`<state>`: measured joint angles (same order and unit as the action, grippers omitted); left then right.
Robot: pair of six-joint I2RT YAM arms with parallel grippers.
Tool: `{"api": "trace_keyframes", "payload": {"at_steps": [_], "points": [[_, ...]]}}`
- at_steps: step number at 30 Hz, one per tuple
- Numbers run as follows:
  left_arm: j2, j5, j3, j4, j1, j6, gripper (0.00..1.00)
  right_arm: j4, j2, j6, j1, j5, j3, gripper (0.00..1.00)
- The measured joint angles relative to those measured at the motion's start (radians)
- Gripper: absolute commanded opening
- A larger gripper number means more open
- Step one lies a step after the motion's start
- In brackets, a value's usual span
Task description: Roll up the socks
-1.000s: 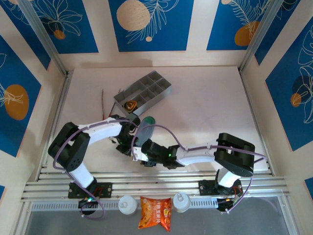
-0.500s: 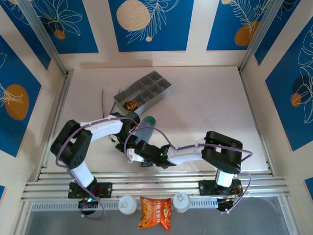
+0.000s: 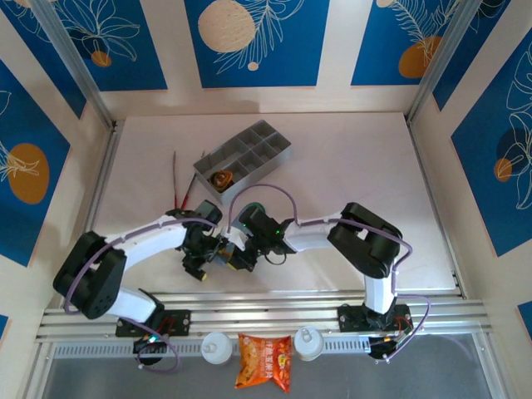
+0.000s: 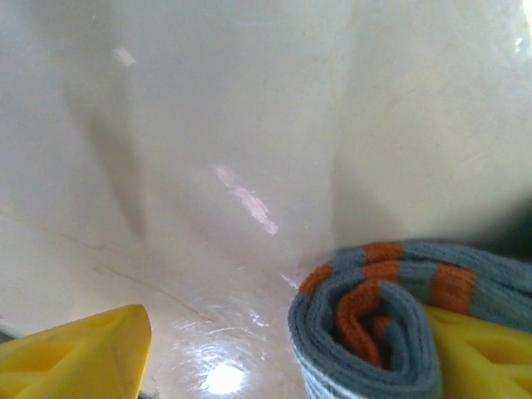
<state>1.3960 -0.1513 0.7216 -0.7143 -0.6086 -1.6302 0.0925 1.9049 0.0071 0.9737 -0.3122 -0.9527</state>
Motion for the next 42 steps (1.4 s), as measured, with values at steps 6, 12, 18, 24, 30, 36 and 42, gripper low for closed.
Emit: {"api": "trace_keyframes", "payload": {"at_steps": [6,12,18,24,30,36,42], "points": [[-0.165,0.035,-0.023,0.058,0.000,0.001,0.77,-0.023,0.080,0.101,-0.071,-0.200,-0.054,0.00],[-0.237,0.040,-0.112,0.180,0.000,0.008,0.51,-0.077,0.121,0.153,-0.117,-0.311,-0.089,0.00],[-0.243,0.040,-0.158,0.216,0.000,-0.003,0.44,-0.132,0.152,0.197,-0.147,-0.392,-0.117,0.00],[-0.180,0.040,-0.162,0.283,-0.011,-0.011,0.42,-0.184,0.177,0.217,-0.154,-0.431,-0.151,0.00],[-0.093,0.038,-0.145,0.289,-0.037,-0.013,0.17,-0.238,0.182,0.223,-0.158,-0.440,-0.169,0.00],[0.007,0.037,-0.065,0.204,-0.069,-0.014,0.00,-0.287,0.137,0.163,-0.137,-0.374,-0.157,0.20],[0.066,0.002,-0.004,0.120,-0.086,-0.013,0.00,-0.253,-0.013,0.061,-0.052,-0.104,-0.058,0.35]]}}
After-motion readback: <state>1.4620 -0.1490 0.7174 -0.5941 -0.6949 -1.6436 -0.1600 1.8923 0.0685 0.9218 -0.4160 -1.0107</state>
